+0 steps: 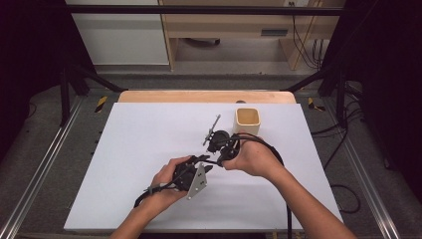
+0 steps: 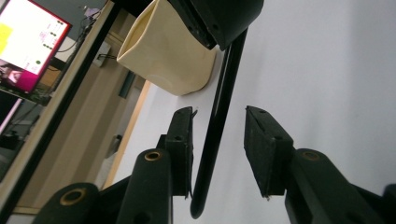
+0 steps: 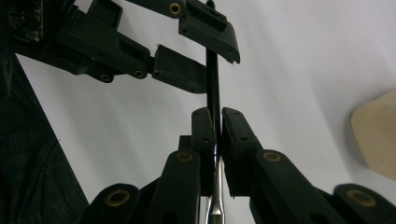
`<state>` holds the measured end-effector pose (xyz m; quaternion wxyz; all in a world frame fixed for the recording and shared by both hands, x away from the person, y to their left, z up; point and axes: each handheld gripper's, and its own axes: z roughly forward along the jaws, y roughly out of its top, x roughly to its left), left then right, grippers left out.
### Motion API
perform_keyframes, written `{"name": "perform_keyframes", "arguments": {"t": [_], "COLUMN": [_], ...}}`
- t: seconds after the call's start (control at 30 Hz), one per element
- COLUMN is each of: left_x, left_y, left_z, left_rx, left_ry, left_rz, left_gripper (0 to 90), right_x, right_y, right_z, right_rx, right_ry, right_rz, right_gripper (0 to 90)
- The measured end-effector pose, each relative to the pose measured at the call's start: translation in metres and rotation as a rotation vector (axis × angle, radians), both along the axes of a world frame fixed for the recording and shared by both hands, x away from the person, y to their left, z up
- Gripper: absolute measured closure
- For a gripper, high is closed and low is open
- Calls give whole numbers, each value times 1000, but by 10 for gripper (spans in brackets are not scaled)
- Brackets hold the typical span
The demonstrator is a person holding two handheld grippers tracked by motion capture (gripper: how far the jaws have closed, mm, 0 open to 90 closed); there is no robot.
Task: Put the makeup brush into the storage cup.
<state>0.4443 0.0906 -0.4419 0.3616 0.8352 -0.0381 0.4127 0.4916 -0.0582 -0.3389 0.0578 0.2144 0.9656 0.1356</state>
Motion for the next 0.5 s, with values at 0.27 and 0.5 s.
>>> {"name": "perform_keyframes", "arguments": {"t": [0.27,0.5], "left_x": [-1,-2], "left_y": [-4,-1], "left_z": [-2,-2], "left_rx": [15,32], "left_ry": [-8,-20], "left_rz": [-18,-28], "left_gripper": [727,826], "right_x": [1,0], "right_y": [-1,0], "right_z": [1,0], "right_rx": [2,4], "right_ry": [13,25], "right_rz": [10,2], "right_gripper": [841,841]}}
